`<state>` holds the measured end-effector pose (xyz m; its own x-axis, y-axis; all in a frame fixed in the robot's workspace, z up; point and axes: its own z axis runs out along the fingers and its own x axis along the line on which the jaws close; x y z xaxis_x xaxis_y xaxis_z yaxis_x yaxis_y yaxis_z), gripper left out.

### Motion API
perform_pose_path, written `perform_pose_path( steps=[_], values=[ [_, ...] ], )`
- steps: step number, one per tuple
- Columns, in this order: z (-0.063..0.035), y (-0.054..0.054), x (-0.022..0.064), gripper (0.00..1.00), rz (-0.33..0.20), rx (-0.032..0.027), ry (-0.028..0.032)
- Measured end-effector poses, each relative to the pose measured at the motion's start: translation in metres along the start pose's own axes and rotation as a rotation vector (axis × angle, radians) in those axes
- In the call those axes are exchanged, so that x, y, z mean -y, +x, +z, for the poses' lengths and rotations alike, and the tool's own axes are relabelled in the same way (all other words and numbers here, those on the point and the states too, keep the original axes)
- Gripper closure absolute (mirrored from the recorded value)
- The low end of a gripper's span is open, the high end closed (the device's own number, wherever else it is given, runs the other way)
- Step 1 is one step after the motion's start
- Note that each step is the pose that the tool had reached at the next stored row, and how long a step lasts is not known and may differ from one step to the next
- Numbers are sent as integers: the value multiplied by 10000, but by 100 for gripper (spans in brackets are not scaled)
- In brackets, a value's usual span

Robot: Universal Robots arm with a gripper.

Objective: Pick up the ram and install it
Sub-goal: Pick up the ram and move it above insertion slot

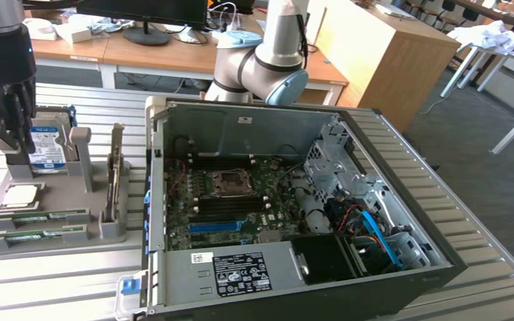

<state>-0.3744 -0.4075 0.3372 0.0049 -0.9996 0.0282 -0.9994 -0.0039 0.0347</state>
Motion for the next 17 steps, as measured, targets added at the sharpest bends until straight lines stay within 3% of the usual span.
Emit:
perform_pose_path(
  steps=[17],
  values=[
    [106,-3,4,70,0,0,0]
  ],
)
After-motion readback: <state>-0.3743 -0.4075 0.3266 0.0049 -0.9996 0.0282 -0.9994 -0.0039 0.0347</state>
